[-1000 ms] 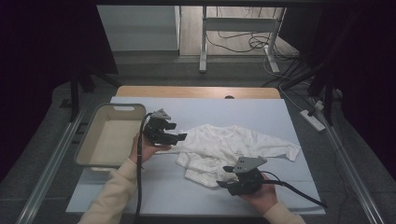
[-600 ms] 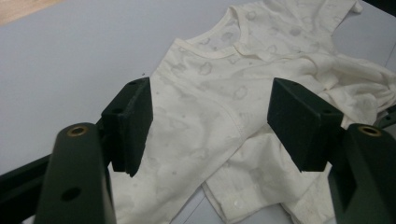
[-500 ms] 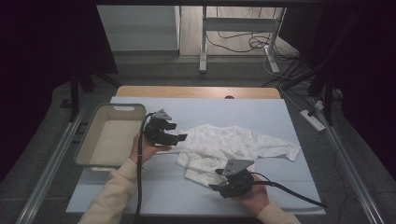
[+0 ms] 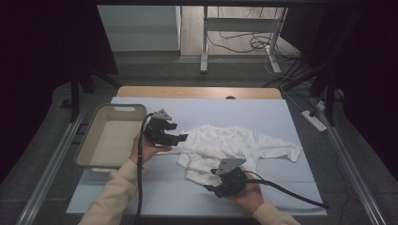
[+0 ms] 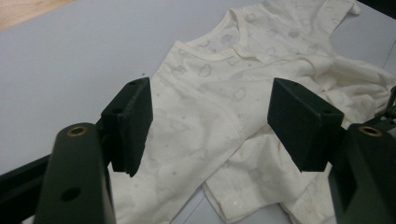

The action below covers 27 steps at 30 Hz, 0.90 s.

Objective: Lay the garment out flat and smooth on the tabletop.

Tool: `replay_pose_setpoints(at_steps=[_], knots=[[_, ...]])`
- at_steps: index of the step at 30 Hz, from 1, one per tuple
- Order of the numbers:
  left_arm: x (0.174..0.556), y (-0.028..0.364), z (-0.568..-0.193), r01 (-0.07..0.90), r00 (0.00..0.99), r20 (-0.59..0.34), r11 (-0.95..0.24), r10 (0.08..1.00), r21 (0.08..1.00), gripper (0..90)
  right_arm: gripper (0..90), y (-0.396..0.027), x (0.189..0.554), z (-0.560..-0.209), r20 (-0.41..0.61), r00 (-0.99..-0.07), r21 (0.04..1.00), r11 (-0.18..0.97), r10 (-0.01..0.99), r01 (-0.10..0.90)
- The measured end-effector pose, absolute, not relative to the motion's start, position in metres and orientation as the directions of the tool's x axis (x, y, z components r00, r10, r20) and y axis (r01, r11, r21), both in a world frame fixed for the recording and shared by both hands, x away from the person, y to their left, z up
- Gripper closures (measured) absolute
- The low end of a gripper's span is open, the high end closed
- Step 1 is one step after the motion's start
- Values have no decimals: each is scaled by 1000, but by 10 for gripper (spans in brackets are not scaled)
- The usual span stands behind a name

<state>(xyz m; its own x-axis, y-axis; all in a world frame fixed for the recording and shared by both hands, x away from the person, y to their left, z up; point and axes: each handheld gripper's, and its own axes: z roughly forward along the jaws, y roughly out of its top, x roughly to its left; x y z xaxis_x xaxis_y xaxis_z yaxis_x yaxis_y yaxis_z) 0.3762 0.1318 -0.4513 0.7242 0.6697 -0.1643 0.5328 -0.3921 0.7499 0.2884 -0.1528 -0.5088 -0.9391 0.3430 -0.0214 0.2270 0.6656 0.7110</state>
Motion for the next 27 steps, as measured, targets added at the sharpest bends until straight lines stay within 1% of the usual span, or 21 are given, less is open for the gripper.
replay_pose_setpoints(at_steps=[6,10,12,17,20,24,27], knots=[[375,131,-450,527,729,-161,-396,665,752,314,381,-147,294,-517,-21,-940,680,694,342,237],[376,131,-451,531,727,-164,-394,667,750,314,433,-144,295,-521,-39,-940,658,717,340,232],[376,132,-451,533,725,-167,-391,668,750,313,466,-144,296,-524,-61,-938,644,731,342,225],[375,133,-449,530,724,-163,-388,670,754,313,707,-146,297,-522,-51,-939,636,736,339,231],[375,134,-449,529,723,-163,-387,671,755,313,806,-147,296,-521,-66,-938,630,744,340,225],[375,134,-449,527,724,-160,-389,671,756,313,815,-150,296,-519,-38,-939,629,738,342,244],[375,134,-449,528,724,-160,-389,671,755,313,816,-154,292,-515,7,-944,655,712,331,254]])
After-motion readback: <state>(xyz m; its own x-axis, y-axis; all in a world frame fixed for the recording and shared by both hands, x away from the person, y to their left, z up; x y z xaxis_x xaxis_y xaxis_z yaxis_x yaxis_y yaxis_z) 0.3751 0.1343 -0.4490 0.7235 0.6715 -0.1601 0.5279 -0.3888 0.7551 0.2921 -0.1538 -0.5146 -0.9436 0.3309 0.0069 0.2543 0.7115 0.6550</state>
